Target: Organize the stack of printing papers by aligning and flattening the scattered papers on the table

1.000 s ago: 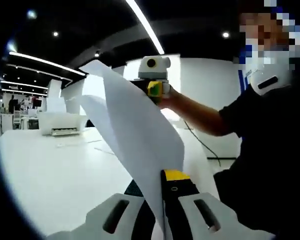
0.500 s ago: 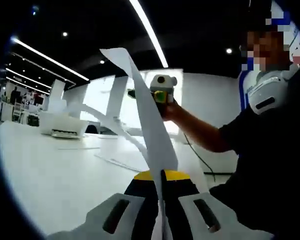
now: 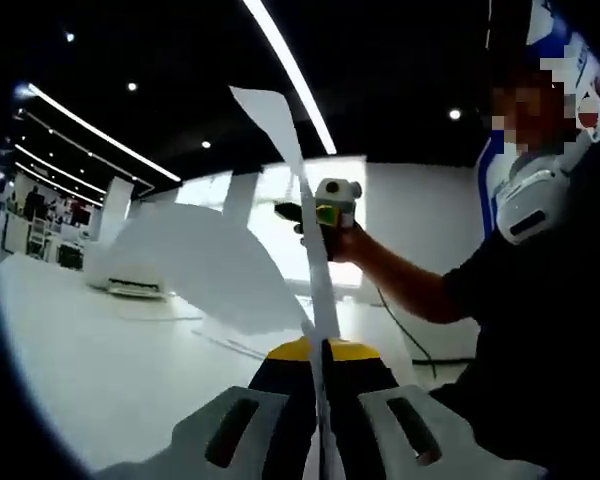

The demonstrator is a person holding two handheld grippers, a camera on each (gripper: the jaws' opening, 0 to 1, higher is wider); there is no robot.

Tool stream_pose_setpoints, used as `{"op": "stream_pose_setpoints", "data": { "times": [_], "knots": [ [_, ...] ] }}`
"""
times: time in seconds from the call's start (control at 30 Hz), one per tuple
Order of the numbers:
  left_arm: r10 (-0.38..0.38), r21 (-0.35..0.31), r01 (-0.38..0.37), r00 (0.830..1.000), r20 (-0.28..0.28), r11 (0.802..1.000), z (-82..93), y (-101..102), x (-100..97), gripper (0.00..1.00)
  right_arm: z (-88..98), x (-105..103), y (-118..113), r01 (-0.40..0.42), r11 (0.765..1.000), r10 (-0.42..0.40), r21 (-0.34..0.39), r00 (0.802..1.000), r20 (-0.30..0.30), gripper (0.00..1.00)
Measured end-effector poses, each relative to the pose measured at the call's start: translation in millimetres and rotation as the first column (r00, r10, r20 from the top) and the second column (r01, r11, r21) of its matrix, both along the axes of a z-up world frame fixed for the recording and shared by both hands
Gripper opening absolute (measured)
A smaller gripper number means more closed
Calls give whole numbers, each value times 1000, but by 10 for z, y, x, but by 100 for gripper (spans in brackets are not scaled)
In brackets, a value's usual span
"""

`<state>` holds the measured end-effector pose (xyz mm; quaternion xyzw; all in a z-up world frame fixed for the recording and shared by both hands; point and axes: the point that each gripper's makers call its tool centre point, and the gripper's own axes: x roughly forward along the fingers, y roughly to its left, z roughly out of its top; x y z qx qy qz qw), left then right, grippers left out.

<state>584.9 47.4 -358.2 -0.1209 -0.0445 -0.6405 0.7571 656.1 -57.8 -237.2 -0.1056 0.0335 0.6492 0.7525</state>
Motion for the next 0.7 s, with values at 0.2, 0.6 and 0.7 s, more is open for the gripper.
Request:
{"op": "stream_pose_setpoints", "data": {
  "times": [0.2,0.6,0.7],
  "knots": [
    [16,-16,-16,1000,-15,1000,7,13,16,6,99,26,-111,28,1000,-28,7,999,22,30],
    [45,-12,-46,999,-18,999,0,-27,65,6,26,115,-367,112,993,-111,-40,994,22,30],
    [50,0,-50,999,-16,999,-31,-41,78,6,-10,138,-420,128,991,-127,-46,992,13,30]
  ]
}}
